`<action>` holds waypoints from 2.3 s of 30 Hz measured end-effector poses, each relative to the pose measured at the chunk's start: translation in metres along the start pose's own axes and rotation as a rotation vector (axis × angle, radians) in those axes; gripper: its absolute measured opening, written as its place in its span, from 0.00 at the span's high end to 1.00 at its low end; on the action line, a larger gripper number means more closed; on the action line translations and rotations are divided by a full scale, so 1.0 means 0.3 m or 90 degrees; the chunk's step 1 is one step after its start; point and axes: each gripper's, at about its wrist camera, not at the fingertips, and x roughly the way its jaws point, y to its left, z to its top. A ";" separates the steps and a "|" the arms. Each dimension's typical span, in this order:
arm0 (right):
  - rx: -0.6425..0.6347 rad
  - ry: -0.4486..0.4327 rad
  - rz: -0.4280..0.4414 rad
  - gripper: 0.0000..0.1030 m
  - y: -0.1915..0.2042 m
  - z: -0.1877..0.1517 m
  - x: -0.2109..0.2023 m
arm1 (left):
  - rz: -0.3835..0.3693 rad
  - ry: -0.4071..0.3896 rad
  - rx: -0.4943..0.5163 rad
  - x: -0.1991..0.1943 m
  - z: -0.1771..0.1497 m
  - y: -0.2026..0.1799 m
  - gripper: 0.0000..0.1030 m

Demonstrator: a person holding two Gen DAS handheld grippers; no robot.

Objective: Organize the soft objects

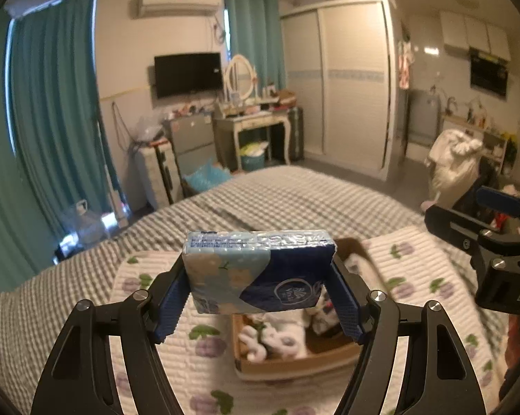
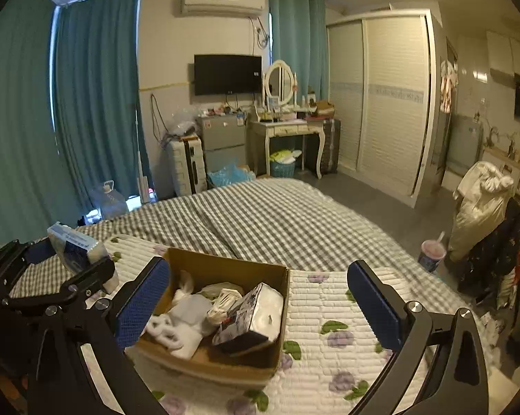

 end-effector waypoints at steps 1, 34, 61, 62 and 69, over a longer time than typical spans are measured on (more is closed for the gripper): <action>0.006 0.007 0.006 0.00 -0.010 -0.014 0.049 | -0.005 0.012 0.002 0.046 -0.009 -0.007 0.30; 0.007 -0.024 -0.002 0.00 -0.096 0.052 -0.056 | 0.029 -0.039 -0.004 -0.039 0.091 -0.047 0.00; 0.018 -0.099 0.014 0.00 0.115 -0.285 -0.417 | 0.059 -0.138 -0.005 -0.542 -0.274 0.033 0.00; 0.028 -0.091 0.014 0.00 0.109 -0.309 -0.399 | 0.061 -0.134 -0.009 -0.523 -0.297 0.041 0.00; 0.038 -0.062 -0.013 0.00 0.096 -0.410 -0.318 | 0.064 -0.130 0.001 -0.460 -0.351 0.049 0.00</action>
